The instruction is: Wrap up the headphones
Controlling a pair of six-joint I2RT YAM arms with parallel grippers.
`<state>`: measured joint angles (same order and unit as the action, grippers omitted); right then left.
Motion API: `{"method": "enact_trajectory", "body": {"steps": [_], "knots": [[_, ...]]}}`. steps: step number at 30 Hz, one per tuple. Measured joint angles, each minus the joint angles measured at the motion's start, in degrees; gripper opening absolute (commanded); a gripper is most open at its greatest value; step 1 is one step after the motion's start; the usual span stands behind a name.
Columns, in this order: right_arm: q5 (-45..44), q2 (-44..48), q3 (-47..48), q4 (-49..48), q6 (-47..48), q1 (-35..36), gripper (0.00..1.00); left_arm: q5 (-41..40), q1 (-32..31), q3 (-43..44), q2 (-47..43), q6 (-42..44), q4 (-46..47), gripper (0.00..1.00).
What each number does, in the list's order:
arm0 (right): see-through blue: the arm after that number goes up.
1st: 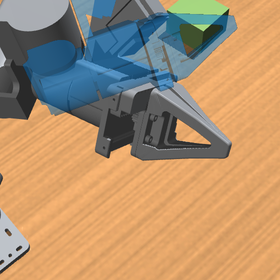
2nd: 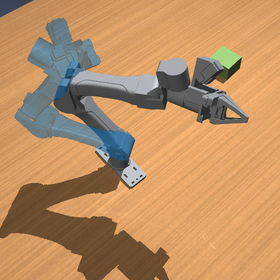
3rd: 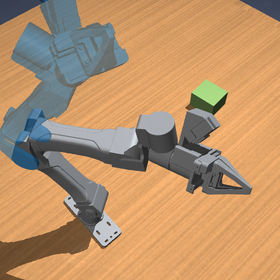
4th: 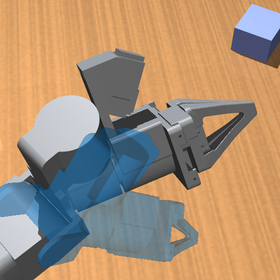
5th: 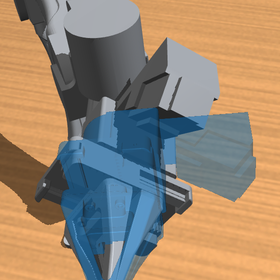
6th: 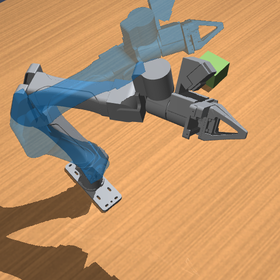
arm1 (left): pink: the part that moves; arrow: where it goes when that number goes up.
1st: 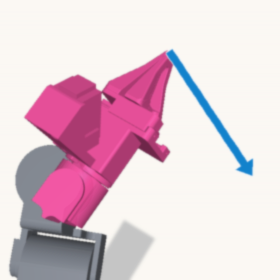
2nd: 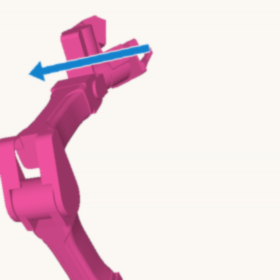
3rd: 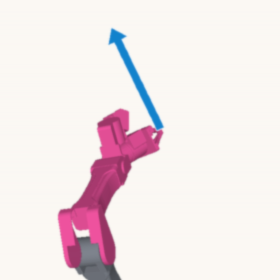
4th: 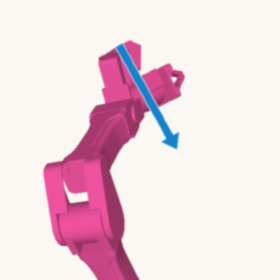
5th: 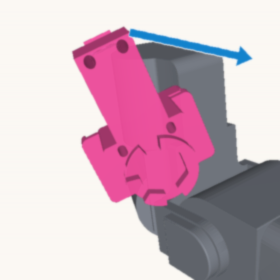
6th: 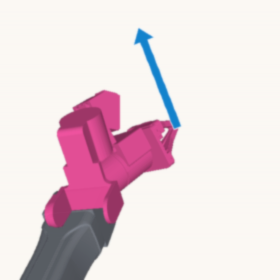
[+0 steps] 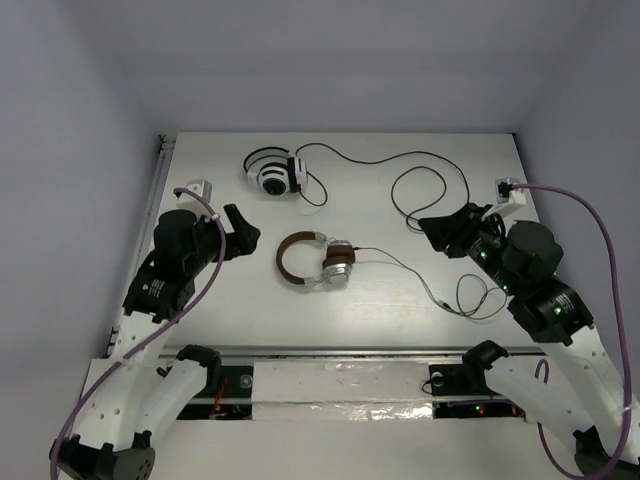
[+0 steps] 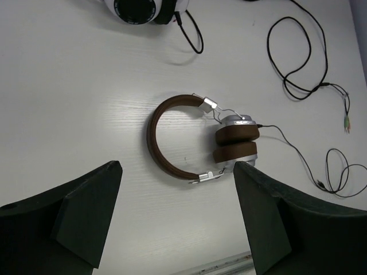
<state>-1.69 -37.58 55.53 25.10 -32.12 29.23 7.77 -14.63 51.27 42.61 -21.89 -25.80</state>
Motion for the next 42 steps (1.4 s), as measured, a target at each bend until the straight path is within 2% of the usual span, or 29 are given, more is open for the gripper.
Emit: {"method": "enact_trajectory", "body": {"steps": [1, 4, 5, 6, 8, 9, 10, 11, 19, 20, 21, 23, 24, 27, 29, 30, 35, 37, 42], "knots": [[0.15, 0.07, 0.00, 0.00, 0.00, 0.00, 0.41, -0.39, 0.00, 0.00, 0.04, -0.02, -0.68, 0.75], [0.39, 0.11, -0.13, -0.11, 0.17, 0.00, 0.34, -1.88, 0.00, 0.00, 0.26, -0.11, -3.15, 0.56], [0.44, 0.11, -0.24, -0.11, 0.20, 0.00, 0.28, -2.29, 0.00, 0.00, 0.31, -0.11, -3.87, 0.50], [0.61, 0.11, -0.31, -0.11, 0.39, 0.00, 0.14, -2.71, 0.00, 0.00, 0.28, -0.22, -4.74, 0.40], [1.09, 0.11, -0.52, -0.24, 0.24, 0.00, 0.06, -3.69, 0.00, 0.00, 0.24, -0.52, -6.16, 0.28], [1.68, 0.44, -0.90, -0.37, 0.48, 0.00, 0.01, -4.15, 0.00, 0.00, 0.24, -0.59, -6.82, 0.11], [2.12, 0.48, -1.16, -0.39, 0.46, 0.00, 0.00, -4.59, 0.00, 0.00, 0.24, -0.90, -7.48, 0.03], [2.60, 0.59, -1.42, -0.48, 0.42, 0.00, 0.00, -5.09, 0.00, 0.00, 0.24, -1.25, -8.04, 0.00], [6.86, 1.01, -5.31, -4.26, -0.81, 0.00, 0.02, -7.48, 0.00, -1.16, 0.94, -1.90, -10.40, 0.00], [7.43, 0.72, -5.64, -4.66, -0.94, 0.00, 0.03, -7.65, 0.00, -1.33, 1.49, -2.12, -10.45, 0.04], [8.04, 0.31, -5.88, -5.11, -1.14, 0.00, 0.07, -7.69, 0.00, -1.55, 2.12, -2.32, -10.36, 0.13], [9.09, -0.44, -6.27, -6.36, -1.36, 0.00, 0.15, -7.21, 0.00, -2.29, 3.65, -2.84, -9.53, 0.16], [9.46, -0.72, -6.51, -6.78, -1.53, 0.00, 0.25, -6.86, 0.00, -2.84, 4.61, -3.13, -8.85, 0.22], [10.25, -1.16, -7.41, -7.63, -1.84, 0.00, 0.41, -4.96, -0.09, -5.42, 8.22, -4.11, -5.03, 0.32], [10.45, -1.14, -7.72, -7.67, -1.81, 0.00, 0.43, -4.68, -0.83, -7.19, 10.95, -4.66, -2.64, 0.36], [10.54, -1.16, -7.74, -7.69, -1.75, 0.00, 0.46, -4.63, -1.42, -7.69, 12.61, -5.03, -1.77, 0.42], [10.56, -1.14, -8.57, -9.35, -1.73, 0.00, 0.47, -7.34, -8.09, -7.96, 21.05, -6.80, 3.98, 0.45], [10.54, -1.16, -9.49, -9.75, -1.73, 0.00, 0.47, -9.22, -10.51, -7.93, 24.00, -7.72, 6.34, 0.53], [10.54, -1.88, -11.32, -10.25, -1.73, 0.00, 0.48, -12.90, -12.48, -8.17, 28.44, -10.29, 12.59, 0.59]]}}
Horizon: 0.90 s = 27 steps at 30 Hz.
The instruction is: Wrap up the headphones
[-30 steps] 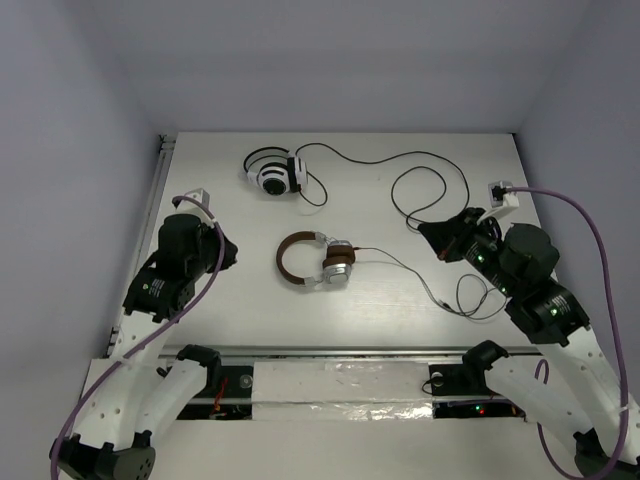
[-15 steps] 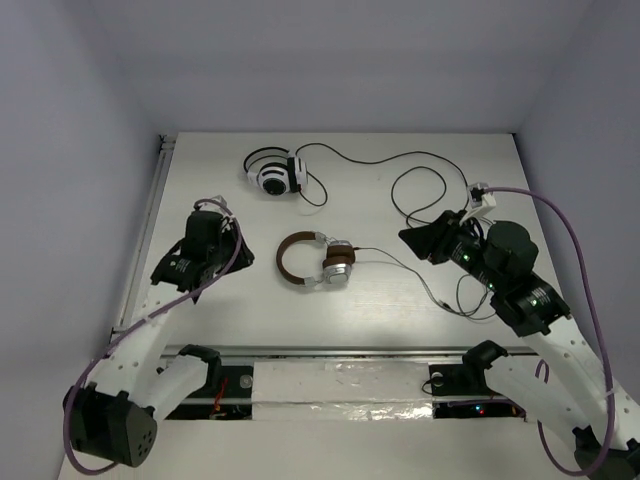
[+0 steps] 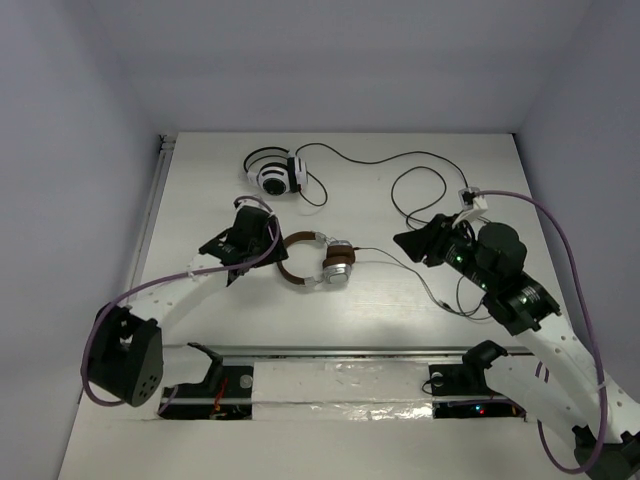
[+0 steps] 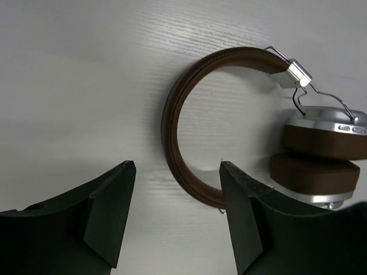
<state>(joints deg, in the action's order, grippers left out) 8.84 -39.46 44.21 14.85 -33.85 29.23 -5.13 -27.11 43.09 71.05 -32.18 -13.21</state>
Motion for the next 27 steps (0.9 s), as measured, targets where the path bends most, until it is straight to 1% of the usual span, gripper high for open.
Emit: {"method": "enact_trajectory", "body": {"steps": [3, 8, 13, 17, 20, 22, 23, 24, 25, 27], "knots": [[0.00, -0.37, -0.55, 0.00, 0.00, 0.00, 0.48, -3.08, -1.81, 0.13, 4.31, -0.79, 2.86, 0.59], [0.00, -0.72, -1.01, -0.35, 0.00, 0.00, 0.48, -8.02, -4.55, 0.92, 12.35, -1.16, 4.37, 0.59], [0.02, -0.68, -1.77, -0.61, -0.02, 0.00, 0.48, -10.64, -5.05, 1.07, 16.59, -1.22, 5.64, 0.57], [0.02, -0.68, -1.97, -0.74, -0.02, 0.00, 0.48, -12.55, -5.11, 2.86, 19.43, -1.14, 6.97, 0.53], [0.02, -0.61, -2.05, -1.25, -0.24, 0.00, 0.47, -13.75, -5.33, 3.93, 21.09, -0.94, 8.44, 0.48], [0.09, -0.63, -2.12, -1.73, -0.46, 0.00, 0.46, -14.36, -5.51, 3.93, 21.49, -0.76, 9.44, 0.35], [0.17, -0.59, -2.29, -2.10, -0.50, 0.00, 0.45, -14.64, -5.60, 3.93, 21.73, -0.63, 9.94, 0.27], [0.24, -0.50, -2.54, -2.36, -0.66, 0.00, 0.44, -14.80, -5.62, 3.93, 21.90, -0.39, 10.51, 0.07], [0.31, -0.42, -2.82, -2.54, -0.70, 0.00, 0.43, -14.69, -5.66, 3.93, 22.08, -0.44, 11.10, 0.00], [0.59, -0.37, -3.17, -2.51, -0.90, 0.00, 0.39, -13.77, -5.86, 3.91, 22.18, 0.74, 11.74, 0.00]]}}
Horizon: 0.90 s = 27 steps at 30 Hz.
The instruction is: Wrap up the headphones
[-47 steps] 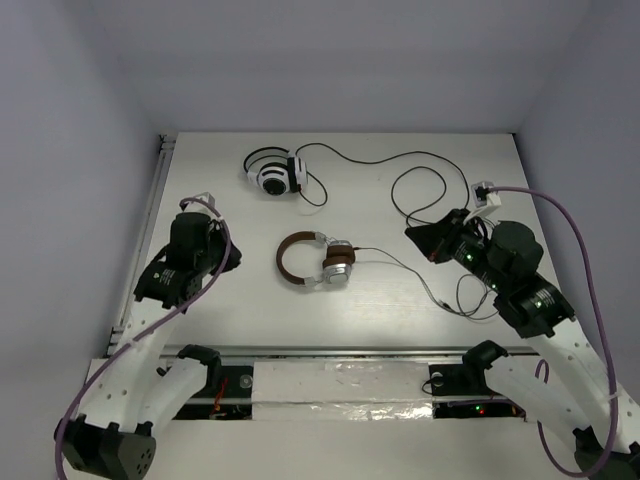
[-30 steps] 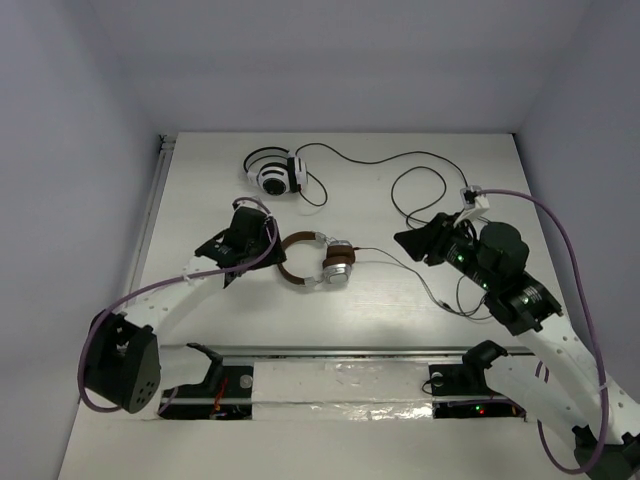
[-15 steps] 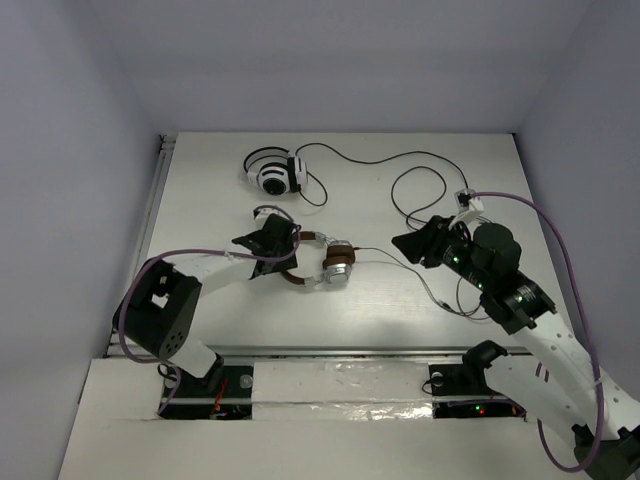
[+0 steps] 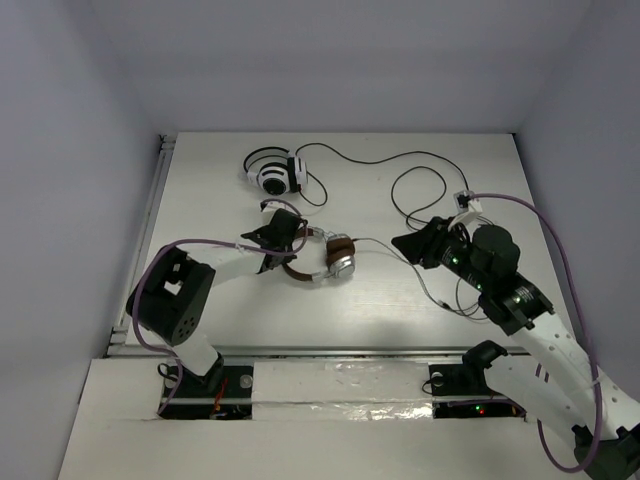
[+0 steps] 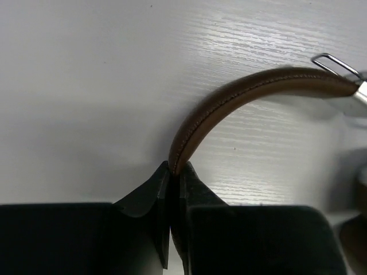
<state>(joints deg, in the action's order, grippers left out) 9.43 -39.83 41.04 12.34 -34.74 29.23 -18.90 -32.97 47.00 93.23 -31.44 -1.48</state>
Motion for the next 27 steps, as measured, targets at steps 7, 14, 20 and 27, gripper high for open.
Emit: {"method": "enact_trajectory", "body": {"steps": [7, 14, 20, 27], "knots": [[0.90, -0.79, -0.50, -0.44, 0.04, 0.00, 0.29, 2.82, 0.00, 0.00, -4.11, 0.61, -2.86, 0.00], [0.17, -4.02, -0.17, -0.07, 1.11, 0.00, 0.69, 4.70, 0.11, 12.50, -21.05, 6.36, -19.78, 0.00], [-2.86, -5.97, -0.02, -0.63, 2.12, 0.00, 0.88, 7.39, 3.32, 24.70, -25.24, 10.34, -26.80, 0.00], [-8.22, -5.40, -0.76, -2.32, 2.16, 0.00, 0.83, 11.54, 7.63, 31.93, -24.39, 15.02, -35.17, 0.00]]}}
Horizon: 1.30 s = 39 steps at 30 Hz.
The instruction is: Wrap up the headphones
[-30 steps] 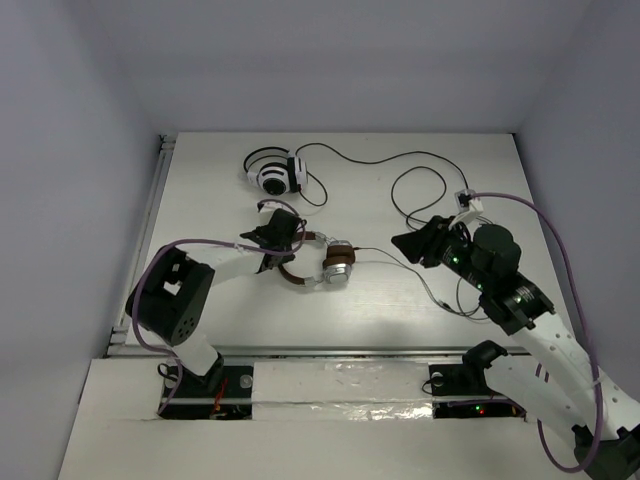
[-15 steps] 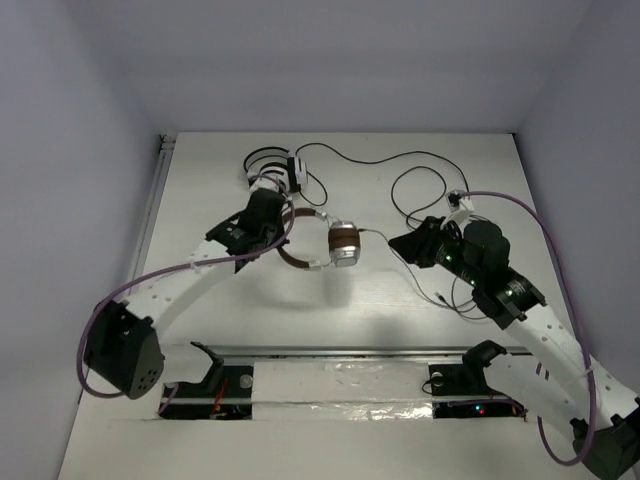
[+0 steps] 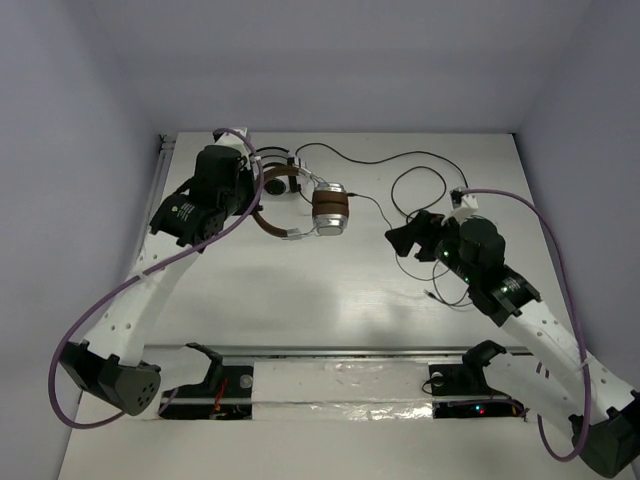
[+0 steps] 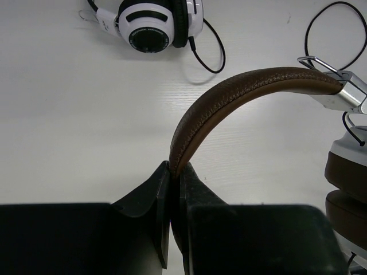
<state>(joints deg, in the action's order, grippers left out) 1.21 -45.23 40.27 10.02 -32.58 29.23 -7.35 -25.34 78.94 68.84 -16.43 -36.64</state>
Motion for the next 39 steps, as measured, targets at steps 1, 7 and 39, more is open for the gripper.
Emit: {"method": "enact_trajectory", "body": {"steps": [1, 7, 39], "knots": [[-0.52, -0.04, -0.13, -0.42, 0.00, 0.00, 0.83, 1.03, 0.66, 0.55, 0.02, 0.44, -0.57, 0.00], [-2.34, -3.89, -1.75, -3.21, 0.07, 0.00, 0.81, 5.62, 4.87, 4.15, 0.00, 2.14, -3.37, 0.00], [4.15, -6.84, -10.95, -16.09, -0.90, 0.00, 0.63, 21.11, 8.22, 16.85, 2.51, 1.49, -2.51, 0.00]]}}
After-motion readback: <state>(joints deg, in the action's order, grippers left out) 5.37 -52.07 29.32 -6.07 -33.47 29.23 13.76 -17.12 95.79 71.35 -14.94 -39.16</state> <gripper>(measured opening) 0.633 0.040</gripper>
